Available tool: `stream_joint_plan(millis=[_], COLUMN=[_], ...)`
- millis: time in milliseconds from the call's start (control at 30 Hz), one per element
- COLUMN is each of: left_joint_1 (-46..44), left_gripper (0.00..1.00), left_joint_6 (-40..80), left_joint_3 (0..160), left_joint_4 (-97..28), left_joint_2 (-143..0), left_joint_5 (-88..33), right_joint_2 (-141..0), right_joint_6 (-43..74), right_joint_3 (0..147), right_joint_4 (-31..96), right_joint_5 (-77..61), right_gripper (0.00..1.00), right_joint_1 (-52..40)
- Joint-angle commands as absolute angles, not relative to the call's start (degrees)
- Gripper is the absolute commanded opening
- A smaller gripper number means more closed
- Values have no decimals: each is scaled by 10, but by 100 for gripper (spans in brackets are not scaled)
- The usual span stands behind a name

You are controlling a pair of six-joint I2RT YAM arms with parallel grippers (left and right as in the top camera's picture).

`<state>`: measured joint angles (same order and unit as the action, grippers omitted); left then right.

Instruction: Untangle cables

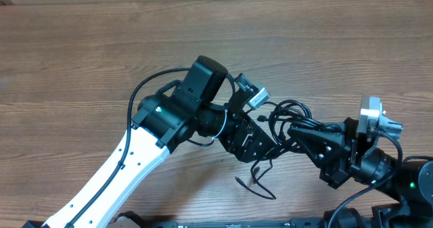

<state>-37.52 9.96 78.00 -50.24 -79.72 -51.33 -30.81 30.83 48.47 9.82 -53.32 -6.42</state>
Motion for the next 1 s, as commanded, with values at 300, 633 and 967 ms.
stream_joint_plan(millis=[300, 633, 967], left_joint_1=[-383, -399, -399], left_gripper=[99, 100, 100], left_joint_6=[75, 79, 163], left_joint_3=[780, 780, 780], left_joint_4=[-470, -432, -437], left_joint_2=[-794, -794, -795], left_joint_5=[-551, -526, -391], right_joint_2=[-303, -303, -303], right_joint_6=[375, 390, 390], right_joint_3=[495, 495, 495], right_joint_4=[44, 15, 15], right_joint_5=[-527, -568, -582], right_gripper=[4, 4, 4], right_joint_1=[-64, -64, -64])
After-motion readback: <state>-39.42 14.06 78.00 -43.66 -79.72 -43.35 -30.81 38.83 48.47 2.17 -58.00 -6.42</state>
